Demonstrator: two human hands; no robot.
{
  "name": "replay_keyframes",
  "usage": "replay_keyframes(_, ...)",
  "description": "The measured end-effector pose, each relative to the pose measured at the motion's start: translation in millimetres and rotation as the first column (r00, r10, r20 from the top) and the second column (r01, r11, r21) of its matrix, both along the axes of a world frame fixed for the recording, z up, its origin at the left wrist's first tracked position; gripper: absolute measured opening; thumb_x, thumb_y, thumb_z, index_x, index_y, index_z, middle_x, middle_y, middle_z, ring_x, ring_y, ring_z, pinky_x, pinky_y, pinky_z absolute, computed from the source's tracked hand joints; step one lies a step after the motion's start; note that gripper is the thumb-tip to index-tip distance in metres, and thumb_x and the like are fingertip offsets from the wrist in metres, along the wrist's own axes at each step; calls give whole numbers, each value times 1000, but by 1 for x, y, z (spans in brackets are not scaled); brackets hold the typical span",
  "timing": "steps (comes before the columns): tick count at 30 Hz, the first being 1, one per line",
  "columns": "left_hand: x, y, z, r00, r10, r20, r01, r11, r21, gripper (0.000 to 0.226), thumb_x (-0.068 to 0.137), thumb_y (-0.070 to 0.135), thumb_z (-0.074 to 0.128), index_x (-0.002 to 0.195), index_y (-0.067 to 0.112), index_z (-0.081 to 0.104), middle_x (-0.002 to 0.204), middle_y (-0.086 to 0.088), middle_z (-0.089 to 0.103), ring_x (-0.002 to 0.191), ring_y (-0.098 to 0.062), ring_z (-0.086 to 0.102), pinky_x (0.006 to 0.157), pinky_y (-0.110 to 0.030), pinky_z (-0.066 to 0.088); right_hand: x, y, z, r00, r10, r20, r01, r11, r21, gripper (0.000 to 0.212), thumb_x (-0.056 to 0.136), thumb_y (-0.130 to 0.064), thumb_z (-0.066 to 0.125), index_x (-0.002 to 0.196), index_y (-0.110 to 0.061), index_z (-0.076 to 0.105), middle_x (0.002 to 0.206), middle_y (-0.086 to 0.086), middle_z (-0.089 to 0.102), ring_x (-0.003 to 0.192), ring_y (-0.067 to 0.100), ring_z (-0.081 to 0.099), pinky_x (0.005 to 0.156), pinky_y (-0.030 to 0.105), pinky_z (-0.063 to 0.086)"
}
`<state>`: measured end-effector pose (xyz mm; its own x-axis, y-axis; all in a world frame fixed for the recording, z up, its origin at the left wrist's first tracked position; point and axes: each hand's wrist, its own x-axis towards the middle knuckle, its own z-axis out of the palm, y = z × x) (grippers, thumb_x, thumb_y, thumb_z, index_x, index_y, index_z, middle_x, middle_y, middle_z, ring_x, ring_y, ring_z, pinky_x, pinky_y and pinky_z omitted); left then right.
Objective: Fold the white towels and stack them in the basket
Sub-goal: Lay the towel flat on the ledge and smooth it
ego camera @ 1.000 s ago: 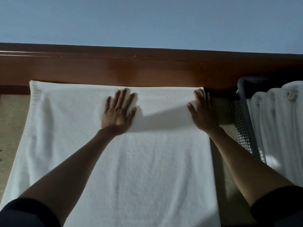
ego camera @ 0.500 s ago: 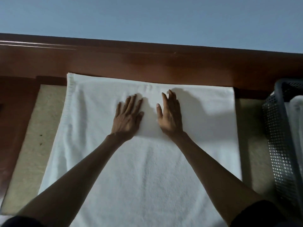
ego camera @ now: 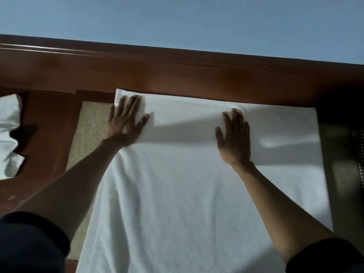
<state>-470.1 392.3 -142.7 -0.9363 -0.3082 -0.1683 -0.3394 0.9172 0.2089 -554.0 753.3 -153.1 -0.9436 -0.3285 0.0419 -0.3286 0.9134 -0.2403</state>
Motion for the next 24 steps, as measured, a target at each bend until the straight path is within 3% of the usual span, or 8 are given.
replay_keyframes(6,31,45,15,994,-33,-106,41,997,66,70,107,53,19,164,12,18,171,-8,15,159,-24,7,128,-47,1,25,-17,3,992,-123,-8,123,992,-9,56,107,-38,32,154,-8,37,164,21,24,153,37,21,119,59,25)
replay_keyframes(10,107,97,7,977,-204,-66,213,961,177,68,109,53,21,165,21,2,172,-3,-1,158,-20,-6,127,-39,-6,94,-42,-3,997,-61,-55,57,995,-78,56,106,-38,39,154,-9,39,165,19,25,154,32,20,121,54,20)
replay_keyframes(15,115,63,-4,949,-311,-44,313,947,71,65,107,61,26,163,41,0,172,6,-6,158,-18,-9,128,-50,2,120,-42,-4,999,-30,-33,29,999,-21,55,107,-40,37,156,-16,35,167,13,22,156,27,14,123,54,17)
replay_keyframes(20,89,-1,-3,983,-180,-27,181,984,3,64,105,66,21,162,44,0,172,8,-5,158,-19,-7,127,-52,-2,120,-40,-3,1000,-7,11,7,1000,22,58,107,-49,28,157,-19,28,168,11,17,156,26,10,124,53,15)
replay_keyframes(24,102,2,1,998,12,-70,-3,992,125,64,108,56,23,165,27,13,172,-4,5,159,-27,3,127,-52,1,135,-43,-5,997,-73,35,72,997,25,59,108,-46,30,158,-15,30,166,17,20,154,34,17,121,58,18)
